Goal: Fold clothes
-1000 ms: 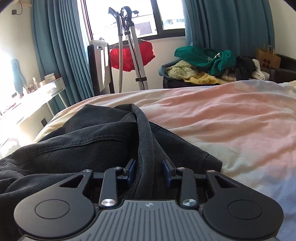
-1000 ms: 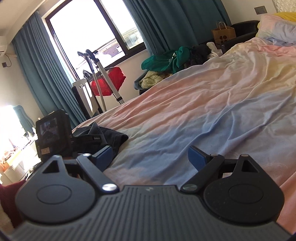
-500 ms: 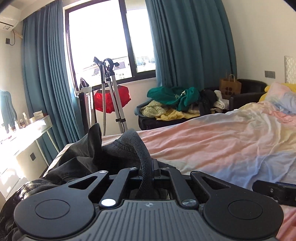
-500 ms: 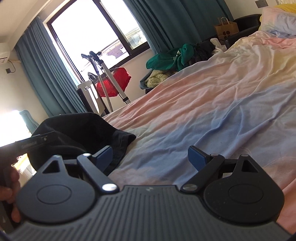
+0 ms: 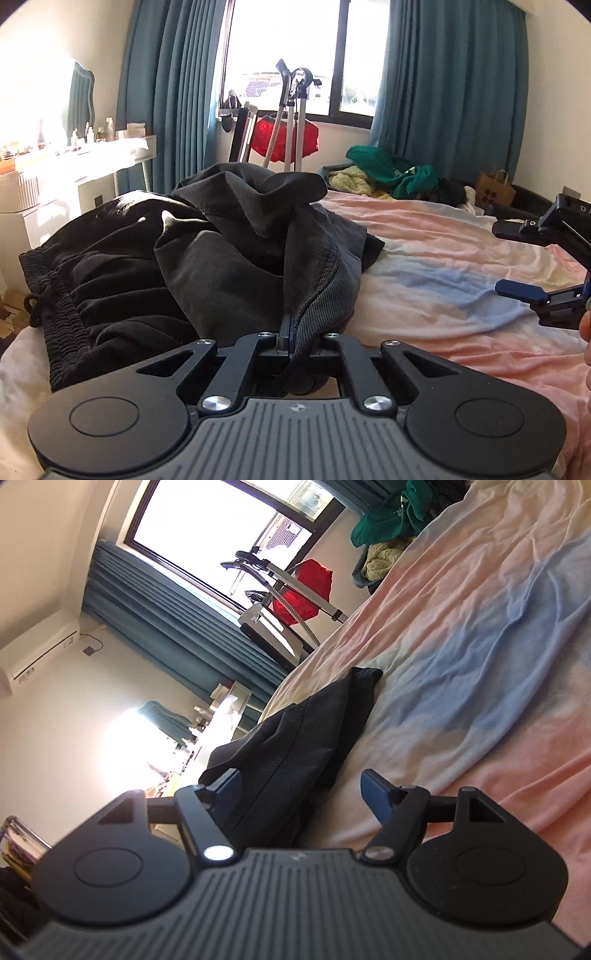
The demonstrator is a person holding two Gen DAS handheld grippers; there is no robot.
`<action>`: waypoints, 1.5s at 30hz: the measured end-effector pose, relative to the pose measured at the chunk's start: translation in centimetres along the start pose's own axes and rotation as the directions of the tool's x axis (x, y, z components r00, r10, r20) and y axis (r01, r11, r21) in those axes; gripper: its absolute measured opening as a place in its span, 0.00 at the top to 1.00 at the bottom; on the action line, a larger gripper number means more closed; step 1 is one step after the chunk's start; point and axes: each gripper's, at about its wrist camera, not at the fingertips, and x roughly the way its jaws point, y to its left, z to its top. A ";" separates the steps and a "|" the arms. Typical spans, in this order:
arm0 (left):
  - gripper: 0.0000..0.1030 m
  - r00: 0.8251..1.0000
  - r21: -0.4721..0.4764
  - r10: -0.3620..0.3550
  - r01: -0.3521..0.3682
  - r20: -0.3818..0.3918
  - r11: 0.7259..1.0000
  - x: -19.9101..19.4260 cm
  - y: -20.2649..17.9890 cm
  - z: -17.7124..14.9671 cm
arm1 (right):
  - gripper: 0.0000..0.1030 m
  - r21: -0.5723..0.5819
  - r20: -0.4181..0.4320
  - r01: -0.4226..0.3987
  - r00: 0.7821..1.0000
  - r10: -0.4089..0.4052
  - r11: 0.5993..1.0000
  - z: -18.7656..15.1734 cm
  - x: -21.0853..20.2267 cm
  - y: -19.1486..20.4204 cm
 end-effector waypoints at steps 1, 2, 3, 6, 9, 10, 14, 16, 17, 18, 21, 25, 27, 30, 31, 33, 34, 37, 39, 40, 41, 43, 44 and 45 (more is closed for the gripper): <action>0.95 1.000 -0.026 -0.001 0.002 0.031 1.000 -0.2 0.7 0.3 | 0.33 0.009 -0.004 -0.006 1.000 0.006 1.000 0.5 1.0 0.2; 0.95 0.999 -0.069 0.002 0.001 0.048 0.998 -0.2 1.5 0.4 | 0.39 0.018 -0.008 -0.011 1.000 0.011 1.000 0.9 2.0 0.5; 0.95 0.999 -0.101 0.005 0.001 0.050 0.995 -0.1 2.0 0.6 | 0.40 0.041 -0.014 -0.005 1.000 0.006 0.999 1.5 3.2 0.5; 0.95 0.998 -0.182 0.016 -0.004 0.069 0.983 1.0 4.2 1.3 | 0.40 0.131 -0.036 0.009 0.999 -0.005 0.991 3.2 8.2 -0.1; 0.95 0.996 -0.257 0.035 -0.012 0.083 0.966 2.6 6.7 2.2 | 0.48 0.167 -0.057 0.028 0.998 -0.018 0.986 4.4 13.5 -0.3; 0.95 0.995 -0.262 0.048 -0.024 0.085 0.965 3.1 7.2 2.4 | 0.49 0.163 -0.064 0.037 0.998 -0.027 0.986 4.5 15.6 -0.3; 0.95 0.992 -0.231 0.072 -0.046 0.105 0.972 4.6 8.4 2.2 | 0.49 0.161 -0.062 0.136 0.990 -0.127 0.978 5.1 22.0 -0.9; 0.95 0.993 -0.240 0.050 -0.024 0.103 0.971 5.3 8.9 2.0 | 0.49 0.193 -0.069 0.171 0.985 -0.161 0.966 5.6 24.7 -2.0; 0.95 0.994 -0.247 0.040 -0.014 0.100 0.969 5.8 9.2 1.8 | 0.49 0.199 -0.069 0.179 0.983 -0.168 0.964 5.9 25.8 -2.4; 0.95 0.995 -0.255 0.029 -0.003 0.098 0.967 6.2 9.4 1.7 | 0.49 0.202 -0.068 0.185 0.982 -0.174 0.962 6.3 26.9 -2.7; 0.95 0.996 -0.272 0.006 0.018 0.088 0.962 7.2 10.1 1.2 | 0.65 0.169 -0.029 0.217 0.976 -0.215 0.961 7.3 29.1 -2.7; 0.95 0.996 -0.284 -0.031 0.055 0.089 0.957 7.9 10.5 0.9 | 0.93 0.035 0.048 0.299 0.952 -0.301 0.953 8.1 30.8 -0.5; 0.95 0.995 -0.276 -0.035 0.059 0.093 0.959 8.1 10.4 0.9 | 0.93 -0.059 0.092 0.333 0.940 -0.328 0.941 8.3 30.2 1.6; 0.95 0.993 -0.273 -0.056 0.082 0.103 0.959 7.9 10.4 1.2 | 0.93 -0.119 0.177 0.354 0.927 -0.331 0.928 9.2 27.5 4.4; 0.95 0.992 -0.270 -0.068 0.095 0.108 0.958 7.8 10.4 1.2 | 0.93 -0.139 0.221 0.362 0.919 -0.328 0.921 9.8 25.7 5.5; 0.95 0.989 -0.255 -0.087 0.115 0.118 0.960 7.4 10.0 1.3 | 0.93 -0.179 0.300 0.368 0.904 -0.306 0.912 10.9 22.1 7.4; 0.95 0.988 -0.229 -0.097 0.124 0.123 0.966 7.1 9.6 1.4 | 0.93 -0.195 0.329 0.367 0.898 -0.292 0.910 11.3 20.3 8.1; 0.95 0.982 -0.144 -0.141 0.159 0.129 0.977 6.1 8.2 1.5 | 0.93 -0.234 0.418 0.358 0.877 -0.239 0.904 12.4 12.7 9.5; 0.95 0.973 -0.058 -0.183 0.193 0.137 0.980 4.8 7.0 1.8 | 0.93 -0.196 0.441 0.360 0.863 -0.246 0.912 12.2 7.8 8.4; 0.95 0.968 -0.018 -0.205 0.210 0.146 0.978 4.1 6.4 2.0 | 0.93 -0.173 0.450 0.359 0.857 -0.251 0.917 12.1 5.4 7.7; 0.95 0.959 0.017 -0.230 0.231 0.167 0.973 3.2 5.9 2.0 | 0.93 -0.150 0.460 0.359 0.850 -0.256 0.921 11.9 2.9 7.0; 0.94 0.953 0.048 -0.255 0.251 0.165 0.967 2.3 5.0 1.8 | 0.93 -0.047 0.430 0.373 0.845 -0.318 0.927 10.5 -1.5 4.5; 0.94 0.953 0.049 -0.261 0.256 0.155 0.965 2.0 4.7 1.7 | 0.93 0.001 0.400 0.375 0.849 -0.345 0.927 9.6 -3.1 3.1; 0.94 0.953 0.051 -0.267 0.262 0.144 0.964 1.8 4.3 1.5 | 0.93 0.046 0.364 0.378 0.856 -0.368 0.925 8.8 -4.5 1.7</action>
